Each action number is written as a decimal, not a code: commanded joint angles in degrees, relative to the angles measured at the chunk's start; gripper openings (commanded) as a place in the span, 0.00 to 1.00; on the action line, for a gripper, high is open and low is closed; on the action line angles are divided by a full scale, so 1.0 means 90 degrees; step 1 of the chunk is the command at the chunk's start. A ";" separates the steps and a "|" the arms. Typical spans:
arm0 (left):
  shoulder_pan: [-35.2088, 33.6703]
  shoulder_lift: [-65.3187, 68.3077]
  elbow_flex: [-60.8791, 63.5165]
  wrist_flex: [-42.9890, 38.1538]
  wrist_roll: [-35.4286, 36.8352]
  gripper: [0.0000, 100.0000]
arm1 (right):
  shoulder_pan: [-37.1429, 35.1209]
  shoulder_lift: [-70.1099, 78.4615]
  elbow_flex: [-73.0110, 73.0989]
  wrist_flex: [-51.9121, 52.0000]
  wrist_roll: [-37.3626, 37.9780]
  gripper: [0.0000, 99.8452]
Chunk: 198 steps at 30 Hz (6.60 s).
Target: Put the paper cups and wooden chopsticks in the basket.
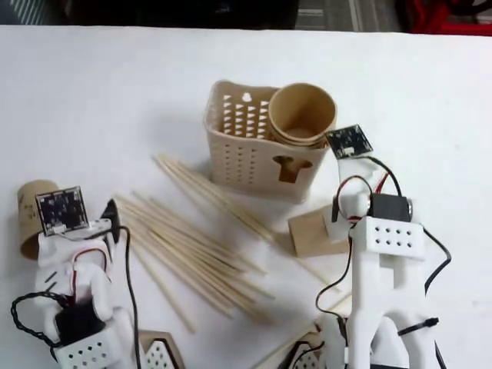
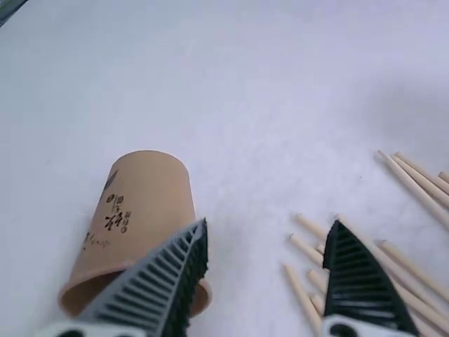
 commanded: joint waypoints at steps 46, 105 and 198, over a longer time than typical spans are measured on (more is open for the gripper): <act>-0.0640 -0.0015 -0.2208 0.1514 -0.2081 0.27 | 0.1460 -0.0044 -0.1397 0.2427 0.2598 0.02; -0.1929 0.7634 -0.4181 -0.0781 -0.6457 0.02 | 0.2046 -0.0054 -0.2833 0.2945 0.2598 0.02; -0.1919 0.7624 -0.4269 -0.0361 -0.5167 0.02 | -0.2427 0.1353 -0.7990 0.2935 0.1201 0.24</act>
